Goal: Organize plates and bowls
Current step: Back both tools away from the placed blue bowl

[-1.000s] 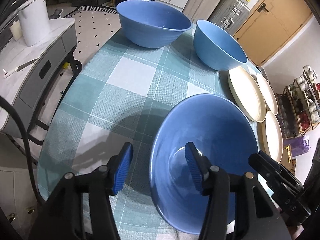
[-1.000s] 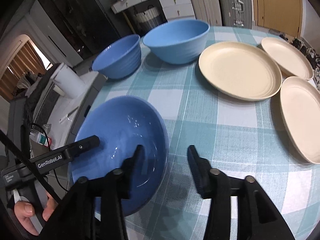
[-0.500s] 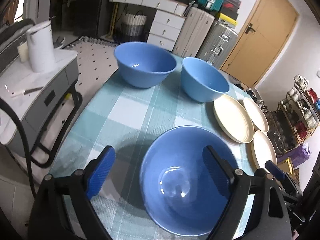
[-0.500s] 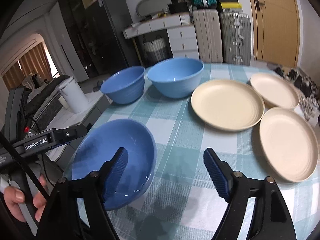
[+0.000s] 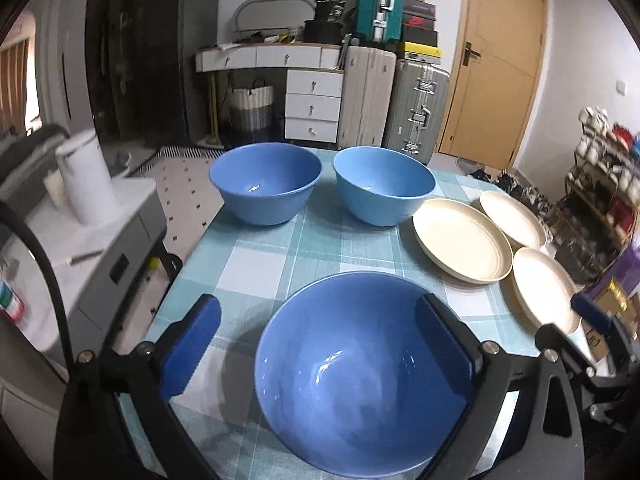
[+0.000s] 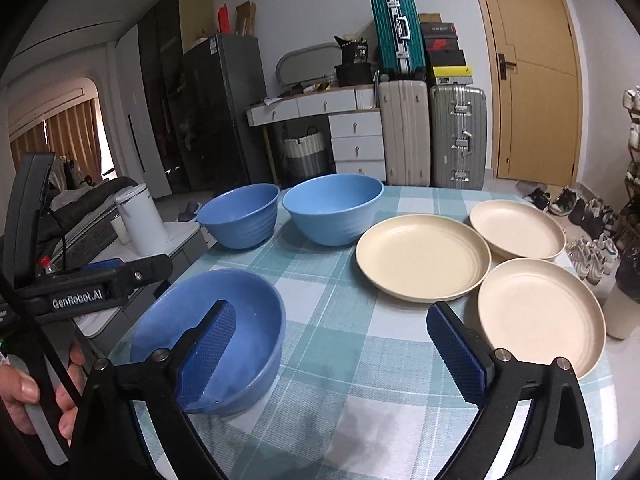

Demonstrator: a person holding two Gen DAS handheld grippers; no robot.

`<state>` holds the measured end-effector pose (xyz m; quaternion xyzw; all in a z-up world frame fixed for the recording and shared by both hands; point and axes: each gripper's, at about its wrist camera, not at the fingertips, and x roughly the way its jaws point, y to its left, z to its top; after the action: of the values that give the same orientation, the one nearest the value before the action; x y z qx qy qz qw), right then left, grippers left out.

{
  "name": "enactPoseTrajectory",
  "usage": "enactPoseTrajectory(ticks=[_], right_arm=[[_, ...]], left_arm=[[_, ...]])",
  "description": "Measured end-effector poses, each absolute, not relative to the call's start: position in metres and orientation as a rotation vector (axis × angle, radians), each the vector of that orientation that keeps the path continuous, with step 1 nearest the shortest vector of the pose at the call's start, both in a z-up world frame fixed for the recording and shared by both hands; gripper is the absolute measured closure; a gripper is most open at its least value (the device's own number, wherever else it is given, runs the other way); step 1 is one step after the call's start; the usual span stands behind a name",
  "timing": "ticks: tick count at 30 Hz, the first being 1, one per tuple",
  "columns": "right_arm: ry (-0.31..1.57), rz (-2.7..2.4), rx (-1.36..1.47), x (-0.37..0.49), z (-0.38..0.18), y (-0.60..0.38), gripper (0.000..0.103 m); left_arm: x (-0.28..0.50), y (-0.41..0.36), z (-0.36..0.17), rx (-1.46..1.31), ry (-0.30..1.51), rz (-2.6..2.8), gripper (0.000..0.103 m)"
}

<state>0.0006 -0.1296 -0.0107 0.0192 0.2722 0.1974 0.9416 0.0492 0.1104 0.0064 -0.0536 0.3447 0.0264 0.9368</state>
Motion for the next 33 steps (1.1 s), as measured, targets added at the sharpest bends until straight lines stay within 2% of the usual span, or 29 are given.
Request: enactPoseTrajectory(ticks=[6,16,33], right_arm=[[0.510,0.398,0.071,-0.005,-0.006,-0.138,0.001],[0.529,0.418,0.172,-0.003,-0.007,-0.153,0.001],[0.528,0.421,0.149,-0.005,-0.008,-0.149,0.001]], left_arm=[[0.045,0.098,0.008,-0.099,0.684,0.030,0.005],[0.041,0.081,0.010,-0.035,0.668,0.033,0.004],[0.043,0.079,0.009,-0.015,0.680,0.062,0.004]])
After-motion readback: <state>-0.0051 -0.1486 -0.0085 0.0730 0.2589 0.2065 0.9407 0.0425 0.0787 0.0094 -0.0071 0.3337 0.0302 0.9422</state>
